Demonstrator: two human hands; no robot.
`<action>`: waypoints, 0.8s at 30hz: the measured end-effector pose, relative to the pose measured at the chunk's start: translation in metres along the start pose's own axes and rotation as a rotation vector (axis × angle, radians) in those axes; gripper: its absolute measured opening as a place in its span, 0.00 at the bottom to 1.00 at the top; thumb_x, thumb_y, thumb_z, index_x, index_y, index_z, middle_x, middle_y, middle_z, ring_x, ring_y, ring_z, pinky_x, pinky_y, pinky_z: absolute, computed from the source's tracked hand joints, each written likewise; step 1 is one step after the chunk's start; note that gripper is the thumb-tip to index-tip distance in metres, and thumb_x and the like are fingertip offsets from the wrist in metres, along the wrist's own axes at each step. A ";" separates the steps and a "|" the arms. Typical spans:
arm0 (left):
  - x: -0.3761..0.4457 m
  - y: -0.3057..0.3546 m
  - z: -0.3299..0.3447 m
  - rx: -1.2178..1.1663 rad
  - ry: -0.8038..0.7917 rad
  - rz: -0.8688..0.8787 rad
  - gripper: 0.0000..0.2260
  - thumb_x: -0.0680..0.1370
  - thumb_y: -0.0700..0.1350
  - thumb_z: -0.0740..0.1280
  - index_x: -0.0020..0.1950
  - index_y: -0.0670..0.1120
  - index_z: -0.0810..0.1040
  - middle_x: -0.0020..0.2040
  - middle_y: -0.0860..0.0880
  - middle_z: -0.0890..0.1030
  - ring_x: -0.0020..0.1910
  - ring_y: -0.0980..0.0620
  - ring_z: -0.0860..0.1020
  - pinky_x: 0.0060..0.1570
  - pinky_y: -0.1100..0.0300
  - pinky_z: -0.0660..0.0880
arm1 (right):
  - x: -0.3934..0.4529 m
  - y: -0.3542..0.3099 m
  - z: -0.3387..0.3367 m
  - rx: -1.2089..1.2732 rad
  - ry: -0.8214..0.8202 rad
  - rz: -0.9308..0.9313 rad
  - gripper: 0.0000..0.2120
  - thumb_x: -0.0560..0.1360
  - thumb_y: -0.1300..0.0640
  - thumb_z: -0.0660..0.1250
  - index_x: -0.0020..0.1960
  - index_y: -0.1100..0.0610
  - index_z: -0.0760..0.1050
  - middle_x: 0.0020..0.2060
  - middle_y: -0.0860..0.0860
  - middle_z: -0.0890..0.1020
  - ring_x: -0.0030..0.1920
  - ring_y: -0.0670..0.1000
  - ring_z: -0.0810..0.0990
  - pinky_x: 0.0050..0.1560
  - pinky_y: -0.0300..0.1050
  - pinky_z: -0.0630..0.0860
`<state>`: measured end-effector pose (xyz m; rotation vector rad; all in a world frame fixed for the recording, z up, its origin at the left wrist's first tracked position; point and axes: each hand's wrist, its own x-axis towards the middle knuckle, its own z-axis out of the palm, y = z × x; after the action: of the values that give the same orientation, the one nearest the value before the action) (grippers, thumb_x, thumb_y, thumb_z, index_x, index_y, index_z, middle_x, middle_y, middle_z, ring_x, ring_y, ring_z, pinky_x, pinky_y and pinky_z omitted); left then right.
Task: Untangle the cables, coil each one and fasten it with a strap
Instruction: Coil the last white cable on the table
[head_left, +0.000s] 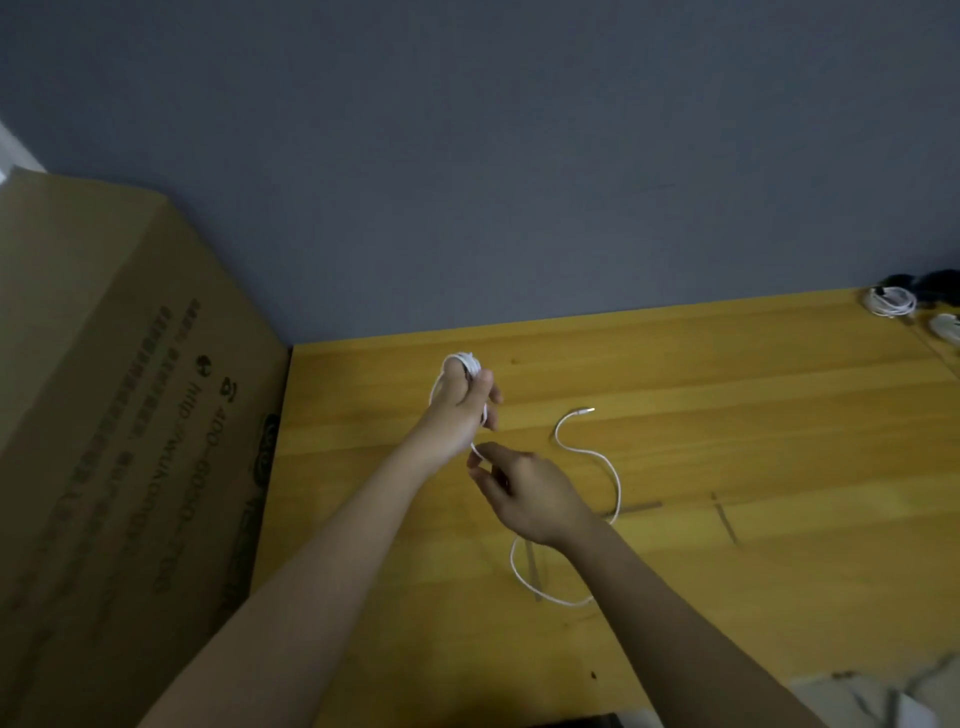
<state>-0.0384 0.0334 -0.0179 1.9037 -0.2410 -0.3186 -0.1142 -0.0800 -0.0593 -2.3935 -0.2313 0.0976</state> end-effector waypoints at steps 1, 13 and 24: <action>0.002 -0.006 -0.001 0.082 -0.007 0.028 0.07 0.84 0.44 0.53 0.48 0.42 0.60 0.42 0.49 0.75 0.27 0.57 0.75 0.36 0.61 0.72 | -0.001 -0.003 -0.006 -0.034 0.018 -0.037 0.08 0.79 0.53 0.61 0.54 0.54 0.76 0.38 0.54 0.82 0.43 0.59 0.79 0.38 0.47 0.69; -0.006 -0.015 0.003 0.672 -0.302 -0.003 0.11 0.83 0.52 0.51 0.50 0.47 0.67 0.48 0.47 0.76 0.52 0.45 0.74 0.47 0.57 0.67 | -0.001 0.029 -0.074 0.016 0.086 0.029 0.07 0.75 0.53 0.70 0.41 0.56 0.80 0.30 0.46 0.76 0.32 0.43 0.71 0.36 0.43 0.67; -0.012 0.051 -0.001 -0.225 -0.449 -0.024 0.19 0.84 0.51 0.48 0.39 0.45 0.68 0.22 0.56 0.65 0.20 0.60 0.58 0.21 0.68 0.56 | 0.033 0.047 -0.110 0.011 0.451 0.188 0.09 0.75 0.48 0.68 0.43 0.53 0.80 0.34 0.49 0.78 0.36 0.50 0.75 0.40 0.45 0.68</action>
<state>-0.0502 0.0211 0.0316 1.5962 -0.4608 -0.7585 -0.0608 -0.1801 -0.0101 -2.3487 0.2047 -0.3499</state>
